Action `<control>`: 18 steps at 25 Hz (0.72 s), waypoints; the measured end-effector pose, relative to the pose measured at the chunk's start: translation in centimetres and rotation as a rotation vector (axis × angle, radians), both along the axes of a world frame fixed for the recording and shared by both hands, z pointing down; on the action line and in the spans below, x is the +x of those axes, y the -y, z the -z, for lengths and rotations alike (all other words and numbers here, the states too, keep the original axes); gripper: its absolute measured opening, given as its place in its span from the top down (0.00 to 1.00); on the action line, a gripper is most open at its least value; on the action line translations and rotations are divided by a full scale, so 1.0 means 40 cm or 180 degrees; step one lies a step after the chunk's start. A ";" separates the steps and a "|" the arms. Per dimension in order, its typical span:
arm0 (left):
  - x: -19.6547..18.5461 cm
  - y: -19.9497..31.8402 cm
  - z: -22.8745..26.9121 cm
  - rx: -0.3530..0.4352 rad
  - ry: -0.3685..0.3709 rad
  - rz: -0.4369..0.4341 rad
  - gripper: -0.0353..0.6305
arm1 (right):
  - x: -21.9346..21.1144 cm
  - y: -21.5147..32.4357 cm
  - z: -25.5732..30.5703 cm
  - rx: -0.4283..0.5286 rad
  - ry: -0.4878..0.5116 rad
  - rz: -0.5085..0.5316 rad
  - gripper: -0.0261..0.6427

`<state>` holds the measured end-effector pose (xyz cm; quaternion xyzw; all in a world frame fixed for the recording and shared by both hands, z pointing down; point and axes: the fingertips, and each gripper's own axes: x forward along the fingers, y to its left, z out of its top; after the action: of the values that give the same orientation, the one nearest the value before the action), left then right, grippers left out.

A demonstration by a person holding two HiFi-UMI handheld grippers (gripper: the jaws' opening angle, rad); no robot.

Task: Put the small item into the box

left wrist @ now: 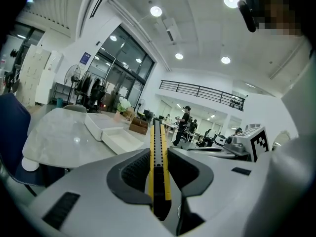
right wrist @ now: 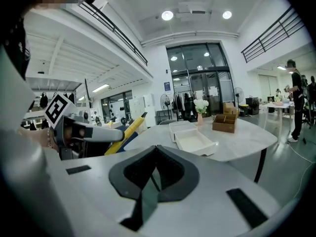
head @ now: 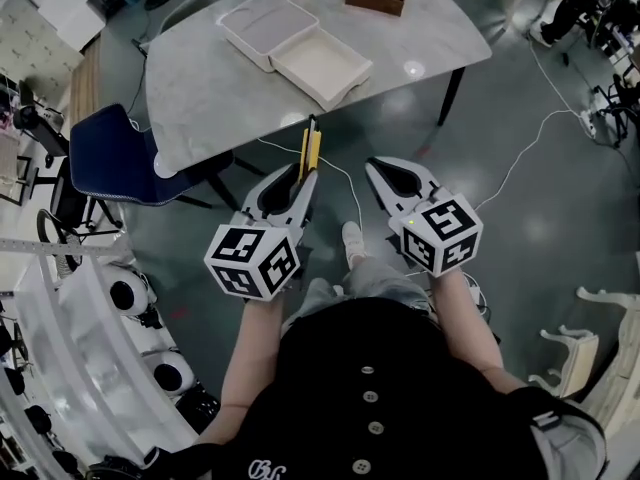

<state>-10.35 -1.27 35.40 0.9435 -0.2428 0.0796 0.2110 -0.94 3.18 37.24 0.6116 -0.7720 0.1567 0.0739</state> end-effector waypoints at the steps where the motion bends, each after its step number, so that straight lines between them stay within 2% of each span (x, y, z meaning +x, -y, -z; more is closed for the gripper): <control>1: 0.009 0.019 0.000 0.0003 0.0005 0.0032 0.76 | 0.015 0.018 -0.003 -0.0002 0.0016 0.0008 0.95; 12: 0.142 0.171 0.020 0.0058 0.0013 0.0272 0.76 | 0.159 0.187 0.006 0.0056 0.0099 0.0243 0.95; 18: 0.199 0.230 0.020 0.0071 -0.0003 0.0408 0.76 | 0.216 0.236 0.008 0.0088 0.0093 0.0370 0.95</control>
<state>-2.39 -10.45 34.59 0.9283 -0.3035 0.0627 0.2053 7.69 -6.28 36.92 0.5643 -0.8093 0.1504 0.0632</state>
